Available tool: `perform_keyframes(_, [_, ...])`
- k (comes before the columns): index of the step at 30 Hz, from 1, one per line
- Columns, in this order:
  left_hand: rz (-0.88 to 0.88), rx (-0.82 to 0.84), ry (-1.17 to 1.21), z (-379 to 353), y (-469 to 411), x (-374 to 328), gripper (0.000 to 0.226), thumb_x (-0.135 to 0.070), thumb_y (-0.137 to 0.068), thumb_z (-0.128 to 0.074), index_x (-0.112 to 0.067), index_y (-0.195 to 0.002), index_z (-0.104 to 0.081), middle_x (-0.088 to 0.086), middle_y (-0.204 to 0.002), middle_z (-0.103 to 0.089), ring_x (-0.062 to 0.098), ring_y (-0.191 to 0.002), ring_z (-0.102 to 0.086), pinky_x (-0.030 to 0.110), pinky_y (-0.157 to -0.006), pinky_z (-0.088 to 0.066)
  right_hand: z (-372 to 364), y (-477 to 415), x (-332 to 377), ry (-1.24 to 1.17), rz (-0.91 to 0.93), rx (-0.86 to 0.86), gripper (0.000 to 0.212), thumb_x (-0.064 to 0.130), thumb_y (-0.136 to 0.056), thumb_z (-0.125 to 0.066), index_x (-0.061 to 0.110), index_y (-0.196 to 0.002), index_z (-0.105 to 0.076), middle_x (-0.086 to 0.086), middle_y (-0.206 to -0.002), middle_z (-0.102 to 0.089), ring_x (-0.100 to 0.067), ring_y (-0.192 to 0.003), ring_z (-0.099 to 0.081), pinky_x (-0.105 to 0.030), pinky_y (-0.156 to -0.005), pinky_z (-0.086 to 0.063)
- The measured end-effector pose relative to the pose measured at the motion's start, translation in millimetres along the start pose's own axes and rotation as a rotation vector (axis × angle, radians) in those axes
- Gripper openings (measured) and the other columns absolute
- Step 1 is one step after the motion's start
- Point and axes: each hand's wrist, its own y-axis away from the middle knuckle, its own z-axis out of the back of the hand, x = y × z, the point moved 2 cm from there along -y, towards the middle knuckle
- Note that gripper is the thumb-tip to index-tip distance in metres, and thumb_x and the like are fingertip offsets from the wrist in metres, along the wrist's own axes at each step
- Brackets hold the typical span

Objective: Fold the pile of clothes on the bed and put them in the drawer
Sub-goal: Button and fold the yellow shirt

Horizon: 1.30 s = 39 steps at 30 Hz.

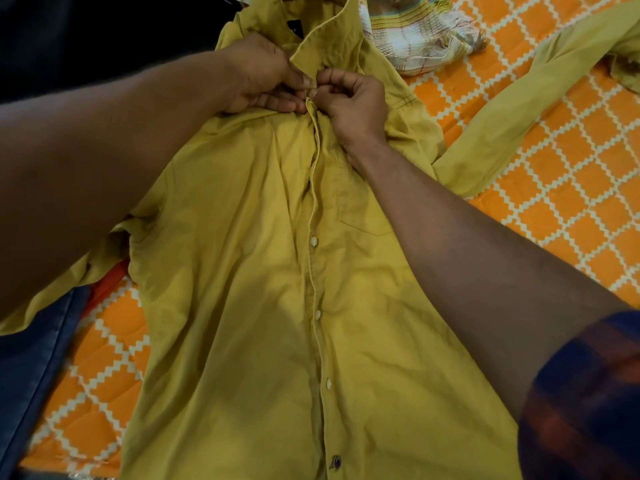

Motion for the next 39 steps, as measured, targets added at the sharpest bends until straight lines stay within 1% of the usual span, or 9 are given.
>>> perform_keyframes(2, [-0.015,-0.022,-0.02,0.4,1.1,0.7,0.007,-0.01,-0.098,-0.061,-0.008,-0.097,-0.068,0.005,-0.086,-0.072,0.013,-0.078,-0.075,0.02,-0.064,-0.059,-0.8,1.1,-0.7,-0.015,0.018,-0.005,0.018,0.0,-0.077,-0.082,0.008,-0.093,-0.078,0.003,-0.074,-0.073,0.001,-0.07,-0.068,-0.018,-0.076,-0.057])
perform_keyframes(6, [-0.023,-0.041,-0.084,-1.0,-0.4,-0.5,0.009,-0.015,-0.097,-0.064,-0.008,-0.099,-0.068,0.006,-0.084,-0.073,0.012,-0.077,-0.075,0.02,-0.06,-0.06,-1.4,1.1,-3.0,-0.046,0.015,-0.01,0.02,0.001,-0.076,-0.083,0.007,-0.094,-0.079,0.004,-0.073,-0.074,-0.006,-0.076,-0.071,-0.033,-0.089,-0.06])
perform_keyframes(11, [0.005,-0.008,-0.077,-0.3,-1.0,-3.3,0.012,-0.015,-0.092,-0.07,-0.007,-0.1,-0.07,0.004,-0.079,-0.073,0.009,-0.07,-0.074,0.018,-0.055,-0.058,2.6,0.0,-4.5,-0.09,0.014,0.022,0.021,-0.003,-0.075,-0.082,0.003,-0.095,-0.078,0.0,-0.076,-0.073,-0.002,-0.073,-0.069,-0.018,-0.075,-0.056])
perform_keyframes(21, [0.1,-0.029,-0.21,-6.1,-12.6,-12.7,0.008,-0.021,-0.092,-0.069,-0.013,-0.091,-0.068,-0.001,-0.076,-0.071,0.003,-0.061,-0.069,0.014,-0.06,-0.056,-0.1,-3.8,-15.6,-0.027,0.089,-0.024,0.026,0.008,-0.07,-0.087,0.006,-0.095,-0.081,-0.002,-0.085,-0.078,-0.008,-0.08,-0.071,-0.026,-0.08,-0.058])
perform_keyframes(24, [0.016,-0.085,-0.217,-6.8,-11.1,-6.3,0.011,-0.019,-0.092,-0.07,-0.01,-0.097,-0.071,0.001,-0.079,-0.072,0.004,-0.059,-0.069,0.015,-0.059,-0.057,-1.0,-5.7,-17.3,-0.004,0.104,-0.032,0.023,0.007,-0.07,-0.086,0.007,-0.092,-0.081,0.003,-0.081,-0.077,-0.004,-0.077,-0.07,-0.023,-0.078,-0.057])
perform_keyframes(27, [-0.114,-0.119,-0.215,-7.2,-5.7,4.5,0.008,-0.015,-0.094,-0.068,-0.016,-0.102,-0.07,0.001,-0.084,-0.071,0.005,-0.066,-0.068,0.015,-0.061,-0.058,-3.1,-6.1,-17.0,0.031,0.101,-0.04,0.023,0.01,-0.069,-0.085,0.01,-0.092,-0.082,0.005,-0.082,-0.077,-0.008,-0.08,-0.072,-0.031,-0.082,-0.06])
perform_keyframes(31, [-0.325,-0.28,-0.386,-13.2,3.1,22.9,0.015,-0.03,-0.092,-0.062,-0.017,-0.091,-0.068,0.003,-0.085,-0.069,0.015,-0.077,-0.066,0.034,-0.07,-0.057,-6.3,-2.9,-12.7,0.054,0.124,-0.08,0.02,0.006,-0.075,-0.082,0.011,-0.094,-0.082,0.007,-0.085,-0.077,-0.003,-0.082,-0.071,-0.022,-0.082,-0.058])
perform_keyframes(34, [-0.464,-0.394,-0.542,-25.9,6.6,30.7,0.037,-0.045,-0.09,-0.056,-0.011,-0.087,-0.069,0.003,-0.078,-0.067,0.017,-0.07,-0.06,0.034,-0.06,-0.043,-7.0,-1.4,-10.3,0.062,0.156,-0.108,0.022,-0.003,-0.08,-0.072,0.008,-0.097,-0.081,0.002,-0.094,-0.078,0.002,-0.087,-0.067,-0.009,-0.08,-0.051])
perform_keyframes(39, [-0.317,-0.626,-0.549,-33.0,-3.8,30.4,0.029,-0.037,-0.094,-0.054,-0.012,-0.09,-0.068,0.005,-0.091,-0.07,0.023,-0.084,-0.064,0.029,-0.065,-0.036,-8.2,2.6,-10.8,0.076,0.223,-0.12,0.018,0.011,-0.079,-0.08,0.012,-0.097,-0.082,0.004,-0.083,-0.076,0.003,-0.075,-0.067,-0.011,-0.072,-0.051])
